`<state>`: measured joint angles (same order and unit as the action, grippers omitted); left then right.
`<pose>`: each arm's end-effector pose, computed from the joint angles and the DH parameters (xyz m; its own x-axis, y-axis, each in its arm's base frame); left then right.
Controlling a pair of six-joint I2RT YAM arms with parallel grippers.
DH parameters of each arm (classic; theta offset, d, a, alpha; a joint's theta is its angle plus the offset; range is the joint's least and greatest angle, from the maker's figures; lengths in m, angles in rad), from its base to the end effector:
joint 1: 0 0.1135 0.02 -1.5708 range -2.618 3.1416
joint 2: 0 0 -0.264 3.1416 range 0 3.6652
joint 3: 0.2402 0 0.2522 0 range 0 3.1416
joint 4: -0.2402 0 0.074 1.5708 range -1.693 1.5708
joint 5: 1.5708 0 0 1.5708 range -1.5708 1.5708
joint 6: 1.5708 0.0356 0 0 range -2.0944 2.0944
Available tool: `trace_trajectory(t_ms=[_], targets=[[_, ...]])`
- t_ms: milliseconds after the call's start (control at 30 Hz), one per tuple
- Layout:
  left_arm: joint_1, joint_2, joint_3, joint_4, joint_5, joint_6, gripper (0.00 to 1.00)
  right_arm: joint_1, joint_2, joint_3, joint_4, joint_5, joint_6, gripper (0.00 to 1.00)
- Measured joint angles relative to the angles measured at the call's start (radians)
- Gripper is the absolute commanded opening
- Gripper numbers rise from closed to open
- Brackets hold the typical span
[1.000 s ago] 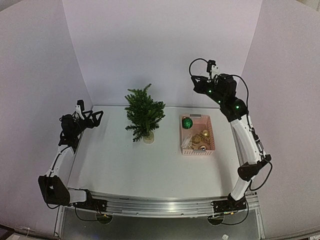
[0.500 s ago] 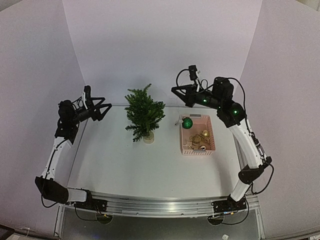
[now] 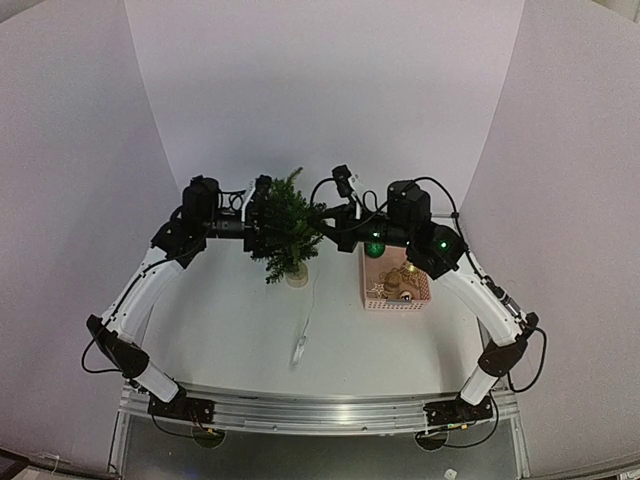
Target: Decorate the small christmas tree
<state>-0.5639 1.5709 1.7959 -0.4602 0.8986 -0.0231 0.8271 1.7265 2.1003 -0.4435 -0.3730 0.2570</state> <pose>0.2716 -0.2047 0.4682 -0.2194 0.1218 -0.9680 0.9711 0.1224 -0.2048 0.2436 0.2840 0.5121 -0.2824 0.0427 -0.9584 -0.8889 0.3640 0.2781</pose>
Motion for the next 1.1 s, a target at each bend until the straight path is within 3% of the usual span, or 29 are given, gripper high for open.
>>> trace_trajectory(t_ms=[133,300,667,867,1033,1100], targets=[[-0.097,0.06,0.018,-0.028,0.0,0.069,0.84,0.006,-0.001,-0.029,0.039,0.015,0.028,0.0],[-0.144,0.075,-0.003,-0.005,0.024,0.106,0.73,0.014,-0.001,-0.052,0.084,0.025,0.047,0.0],[-0.162,0.094,-0.037,0.146,0.038,0.065,0.0,0.023,-0.001,-0.072,0.142,0.025,0.063,0.0],[-0.161,0.097,-0.042,0.191,0.005,0.03,0.0,0.023,-0.006,-0.098,0.163,0.04,0.062,0.02],[-0.146,0.092,-0.1,0.303,-0.019,-0.069,0.0,0.023,-0.045,-0.182,0.17,0.109,0.063,0.49],[-0.128,0.09,-0.13,0.351,-0.029,-0.12,0.0,0.023,-0.065,-0.218,0.17,0.139,0.06,0.62]])
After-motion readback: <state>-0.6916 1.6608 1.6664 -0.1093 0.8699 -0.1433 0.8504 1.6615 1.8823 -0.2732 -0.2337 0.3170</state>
